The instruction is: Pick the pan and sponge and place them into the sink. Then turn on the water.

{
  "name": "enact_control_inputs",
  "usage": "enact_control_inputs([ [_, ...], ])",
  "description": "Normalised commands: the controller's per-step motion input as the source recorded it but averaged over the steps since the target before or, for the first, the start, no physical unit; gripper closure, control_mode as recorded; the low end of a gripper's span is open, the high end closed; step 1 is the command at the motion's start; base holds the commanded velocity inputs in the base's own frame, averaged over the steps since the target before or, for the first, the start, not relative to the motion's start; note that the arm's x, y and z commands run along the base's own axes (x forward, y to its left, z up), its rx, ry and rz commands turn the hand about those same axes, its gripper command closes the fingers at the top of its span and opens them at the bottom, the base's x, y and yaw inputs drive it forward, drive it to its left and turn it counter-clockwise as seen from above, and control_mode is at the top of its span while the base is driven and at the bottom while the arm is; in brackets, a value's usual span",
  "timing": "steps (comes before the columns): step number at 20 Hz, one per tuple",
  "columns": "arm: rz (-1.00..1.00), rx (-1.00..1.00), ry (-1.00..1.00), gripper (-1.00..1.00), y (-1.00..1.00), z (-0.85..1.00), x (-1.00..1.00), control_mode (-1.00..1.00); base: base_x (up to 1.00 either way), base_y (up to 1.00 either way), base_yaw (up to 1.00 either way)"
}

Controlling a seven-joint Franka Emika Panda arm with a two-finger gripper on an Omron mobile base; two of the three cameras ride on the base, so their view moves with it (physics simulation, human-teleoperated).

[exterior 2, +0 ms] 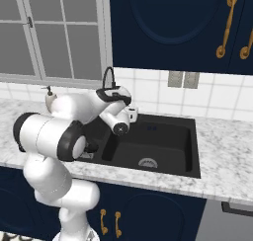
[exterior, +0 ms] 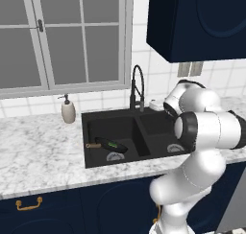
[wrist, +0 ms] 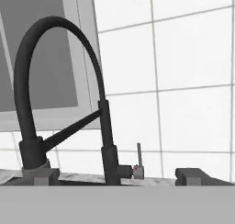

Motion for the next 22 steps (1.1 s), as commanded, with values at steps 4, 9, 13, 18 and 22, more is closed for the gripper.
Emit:
enact_control_inputs([
  [4, 0.00, 0.05, 0.00, -1.00, -0.18, -0.09, 0.36, -1.00, 0.00, 0.00, 0.00],
  [9, 0.01, 0.04, 0.00, -1.00, -0.11, -0.09, 0.40, -1.00, 0.00, 0.00, 0.00],
  [13, 0.00, 0.00, 0.00, -1.00, 0.00, -0.14, 0.34, -1.00, 0.00, 0.00, 0.00],
  [18, 0.00, 0.00, -0.02, -1.00, 0.00, -0.13, 0.29, -1.00, 0.00, 0.00, 0.00],
  [22, 0.00, 0.00, -0.01, -1.00, 0.03, -0.13, 0.29, -1.00, 0.00, 0.00, 0.00],
])
